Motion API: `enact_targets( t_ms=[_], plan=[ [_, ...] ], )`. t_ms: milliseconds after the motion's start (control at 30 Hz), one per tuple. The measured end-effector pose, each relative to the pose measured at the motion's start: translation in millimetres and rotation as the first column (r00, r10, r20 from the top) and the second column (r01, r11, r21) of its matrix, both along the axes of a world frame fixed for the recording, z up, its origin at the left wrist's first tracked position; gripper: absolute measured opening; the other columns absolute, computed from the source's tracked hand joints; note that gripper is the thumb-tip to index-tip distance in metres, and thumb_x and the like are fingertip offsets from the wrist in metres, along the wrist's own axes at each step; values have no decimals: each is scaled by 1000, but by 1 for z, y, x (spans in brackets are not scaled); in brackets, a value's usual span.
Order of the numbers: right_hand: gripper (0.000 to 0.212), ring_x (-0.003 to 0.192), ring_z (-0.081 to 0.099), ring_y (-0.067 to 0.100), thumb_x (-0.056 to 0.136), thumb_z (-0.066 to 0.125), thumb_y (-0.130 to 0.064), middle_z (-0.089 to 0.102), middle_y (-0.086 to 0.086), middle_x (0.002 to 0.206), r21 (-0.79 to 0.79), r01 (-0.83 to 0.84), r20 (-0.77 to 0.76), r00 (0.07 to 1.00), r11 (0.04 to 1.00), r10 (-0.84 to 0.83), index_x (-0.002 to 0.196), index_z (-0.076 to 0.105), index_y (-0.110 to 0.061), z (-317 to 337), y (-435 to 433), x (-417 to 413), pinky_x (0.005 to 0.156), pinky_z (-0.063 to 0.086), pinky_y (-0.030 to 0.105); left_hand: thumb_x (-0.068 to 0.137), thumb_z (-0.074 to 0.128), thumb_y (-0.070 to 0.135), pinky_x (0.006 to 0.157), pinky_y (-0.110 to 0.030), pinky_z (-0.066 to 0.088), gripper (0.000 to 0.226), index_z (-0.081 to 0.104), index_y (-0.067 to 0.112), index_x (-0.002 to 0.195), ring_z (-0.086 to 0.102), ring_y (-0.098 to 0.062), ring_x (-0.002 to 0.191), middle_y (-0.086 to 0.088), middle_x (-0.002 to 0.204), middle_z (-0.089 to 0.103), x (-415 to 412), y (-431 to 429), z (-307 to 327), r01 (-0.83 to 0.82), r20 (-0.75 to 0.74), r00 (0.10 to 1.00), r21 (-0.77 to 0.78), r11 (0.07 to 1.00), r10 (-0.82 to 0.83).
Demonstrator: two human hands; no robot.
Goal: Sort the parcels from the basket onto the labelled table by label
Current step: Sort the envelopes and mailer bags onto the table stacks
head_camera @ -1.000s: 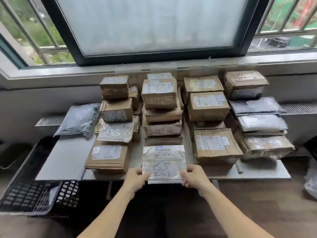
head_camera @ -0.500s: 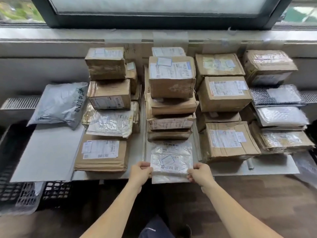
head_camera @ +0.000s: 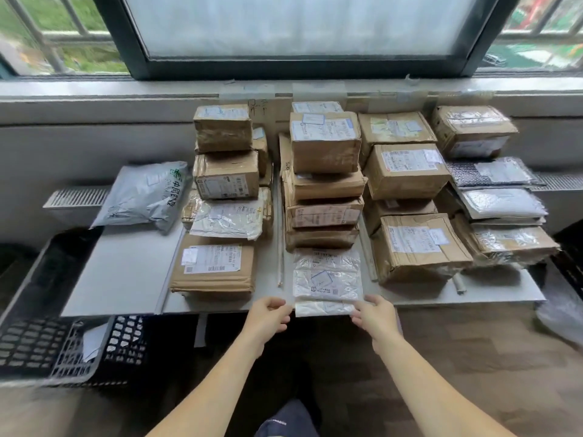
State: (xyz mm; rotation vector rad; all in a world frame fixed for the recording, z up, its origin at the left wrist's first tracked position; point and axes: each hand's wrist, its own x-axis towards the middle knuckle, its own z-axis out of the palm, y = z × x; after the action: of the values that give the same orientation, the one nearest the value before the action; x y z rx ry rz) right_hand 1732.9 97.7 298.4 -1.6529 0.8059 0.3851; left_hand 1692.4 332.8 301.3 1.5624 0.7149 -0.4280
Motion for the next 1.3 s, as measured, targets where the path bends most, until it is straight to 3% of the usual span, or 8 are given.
enact_targets(
  t_ms=[200, 467, 667, 767, 933, 1033, 1133, 1300],
  plan=[
    [28, 94, 72, 26, 99, 58, -1, 67, 13, 109, 148, -41, 16, 999, 988, 39, 126, 60, -5, 16, 54, -67, 72, 58, 29, 97, 71, 18, 75, -27, 60, 15, 67, 15, 112, 74, -22, 100, -8, 111, 70, -83, 38, 34, -32, 61, 998, 86, 996, 27],
    [15, 81, 71, 22, 98, 55, -1, 70, 15, 100, 191, -252, -47, 963, 949, 265, 100, 69, -6, 29, 165, -151, 71, 57, 30, 99, 66, 16, 61, -22, 52, 11, 68, 11, 109, 70, -16, 83, -11, 106, 71, -183, 138, 52, -261, 62, 965, 111, 959, 256],
    [25, 79, 54, 23, 94, 51, 1, 54, 11, 84, 145, -468, -55, 876, 871, 480, 110, 55, 20, 33, 275, -189, 60, 40, 26, 97, 64, 11, 65, -24, 52, 9, 70, 11, 103, 69, -18, 83, -7, 100, 71, -244, 241, 46, -429, 68, 903, 73, 900, 425],
    [13, 78, 50, 23, 91, 50, -1, 48, 10, 83, 145, -542, -52, 831, 828, 554, 93, 59, -10, 31, 349, -209, 59, 39, 25, 99, 63, 13, 65, -24, 54, 6, 70, 14, 100, 70, -18, 85, -7, 102, 72, -270, 308, 39, -495, 82, 867, 39, 868, 491],
    [23, 54, 52, 13, 94, 50, 2, 52, 1, 61, 205, -555, -88, 810, 806, 580, 75, 55, -10, 21, 490, -257, 47, 37, 17, 101, 62, 18, 65, -22, 52, 6, 67, 16, 98, 69, -16, 85, -6, 100, 71, -306, 427, 34, -541, 68, 839, -9, 841, 540],
    [14, 67, 59, 21, 96, 53, 1, 59, 9, 74, 190, -589, -96, 785, 786, 612, 86, 59, 8, 22, 563, -282, 54, 43, 23, 100, 63, 18, 64, -21, 50, 11, 67, 13, 109, 67, -15, 87, -6, 101, 70, -319, 485, 39, -500, 58, 864, -13, 866, 500],
    [14, 73, 68, 22, 100, 54, -4, 68, 11, 88, 181, -630, -56, 760, 755, 647, 108, 66, -1, 26, 618, -293, 62, 50, 25, 100, 63, 18, 69, -24, 51, 11, 67, 14, 110, 68, -16, 90, -6, 103, 71, -315, 534, 41, -463, 56, 885, 4, 886, 462],
    [11, 63, 67, 17, 101, 56, -6, 69, 11, 85, 256, -491, -113, 840, 833, 530, 102, 66, -6, 15, 674, -266, 56, 52, 22, 100, 63, 15, 66, -23, 52, 8, 66, 13, 107, 68, -17, 88, -7, 100, 70, -284, 588, 39, -390, 44, 920, 32, 920, 388]
  ],
)
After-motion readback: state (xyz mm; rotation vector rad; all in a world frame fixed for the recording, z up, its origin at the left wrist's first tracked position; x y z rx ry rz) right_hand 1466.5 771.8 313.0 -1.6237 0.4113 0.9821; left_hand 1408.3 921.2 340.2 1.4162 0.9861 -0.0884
